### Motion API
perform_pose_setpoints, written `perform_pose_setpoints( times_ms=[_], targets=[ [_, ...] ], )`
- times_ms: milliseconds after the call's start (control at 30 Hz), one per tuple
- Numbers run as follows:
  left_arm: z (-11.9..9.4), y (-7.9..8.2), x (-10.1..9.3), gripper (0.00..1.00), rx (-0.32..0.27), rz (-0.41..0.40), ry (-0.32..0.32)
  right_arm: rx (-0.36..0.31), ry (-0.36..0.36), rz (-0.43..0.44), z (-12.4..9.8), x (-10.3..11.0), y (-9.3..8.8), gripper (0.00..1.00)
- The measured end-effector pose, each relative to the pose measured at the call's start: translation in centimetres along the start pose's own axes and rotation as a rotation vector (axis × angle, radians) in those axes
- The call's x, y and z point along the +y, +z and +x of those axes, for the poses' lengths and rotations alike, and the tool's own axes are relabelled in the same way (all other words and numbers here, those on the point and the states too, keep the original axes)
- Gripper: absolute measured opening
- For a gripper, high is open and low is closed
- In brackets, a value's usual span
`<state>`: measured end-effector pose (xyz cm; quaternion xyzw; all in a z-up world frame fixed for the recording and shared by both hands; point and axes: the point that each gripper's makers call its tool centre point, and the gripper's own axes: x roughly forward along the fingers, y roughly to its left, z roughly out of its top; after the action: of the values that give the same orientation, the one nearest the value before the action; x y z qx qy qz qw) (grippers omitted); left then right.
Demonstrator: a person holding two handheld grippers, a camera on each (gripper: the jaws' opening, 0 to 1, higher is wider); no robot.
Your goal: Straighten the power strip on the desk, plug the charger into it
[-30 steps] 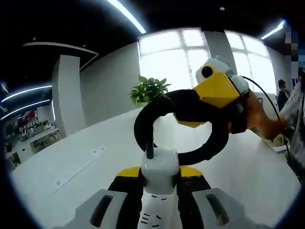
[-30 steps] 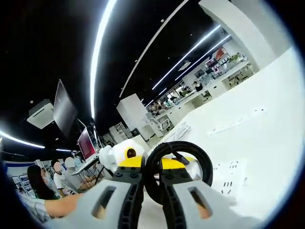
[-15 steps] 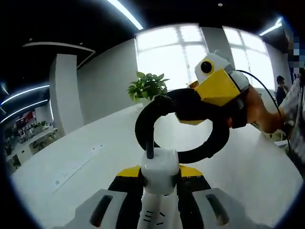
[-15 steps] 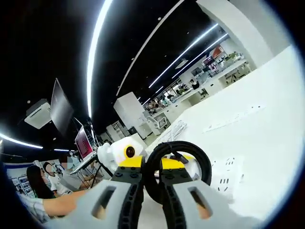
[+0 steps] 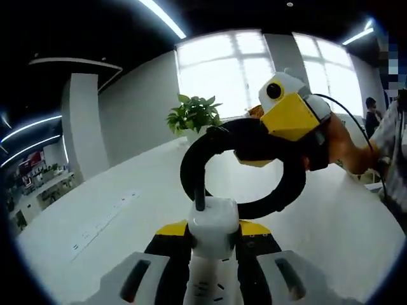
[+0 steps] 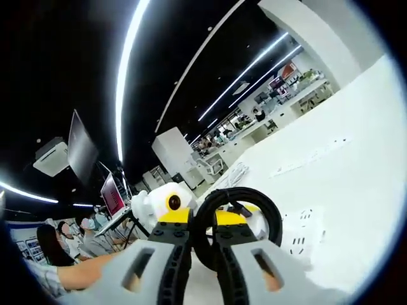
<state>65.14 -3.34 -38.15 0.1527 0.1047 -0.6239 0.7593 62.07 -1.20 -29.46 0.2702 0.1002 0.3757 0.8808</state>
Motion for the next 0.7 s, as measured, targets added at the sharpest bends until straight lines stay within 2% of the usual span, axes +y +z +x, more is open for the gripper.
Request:
perform_pose_setpoints(
  times_ms=[67, 133, 200, 300, 367, 500, 600, 700],
  targets=[
    [0.3, -0.6, 0.1, 0.26, 0.021, 0.014, 0.001, 0.024, 0.0, -0.009, 0.2, -0.3, -0.6, 0.11],
    [0.3, 0.0, 0.2, 0.26, 0.006, 0.005, -0.012, -0.005, 0.006, 0.007, 0.1, -0.4, -0.5, 0.11],
    [0.7, 0.3, 0.2, 0.26, -0.003, 0.02, -0.016, -0.001, 0.021, -0.002, 0.2, -0.4, -0.6, 0.12],
    [0.5, 0.0, 0.0, 0.25, 0.031, 0.013, -0.018, -0.01, 0.03, -0.005, 0.2, -0.5, -0.6, 0.13],
    [0.4, -0.1, 0.0, 0.25, 0.036, 0.014, -0.016, -0.012, 0.032, -0.024, 0.2, -0.5, -0.6, 0.18],
    [0.3, -0.2, -0.2, 0.26, 0.029, -0.015, 0.001, -0.008, 0.011, -0.037, 0.1, -0.6, -0.8, 0.35],
    [0.2, -0.3, -0.1, 0.27, 0.008, -0.041, 0.045, -0.011, -0.006, -0.048, 0.0, -1.0, -0.7, 0.38],
    [-0.2, -0.7, -0.7, 0.28, 0.027, -0.056, 0.064, -0.004, -0.019, -0.049, -0.2, -1.4, -0.8, 0.39]
  ],
)
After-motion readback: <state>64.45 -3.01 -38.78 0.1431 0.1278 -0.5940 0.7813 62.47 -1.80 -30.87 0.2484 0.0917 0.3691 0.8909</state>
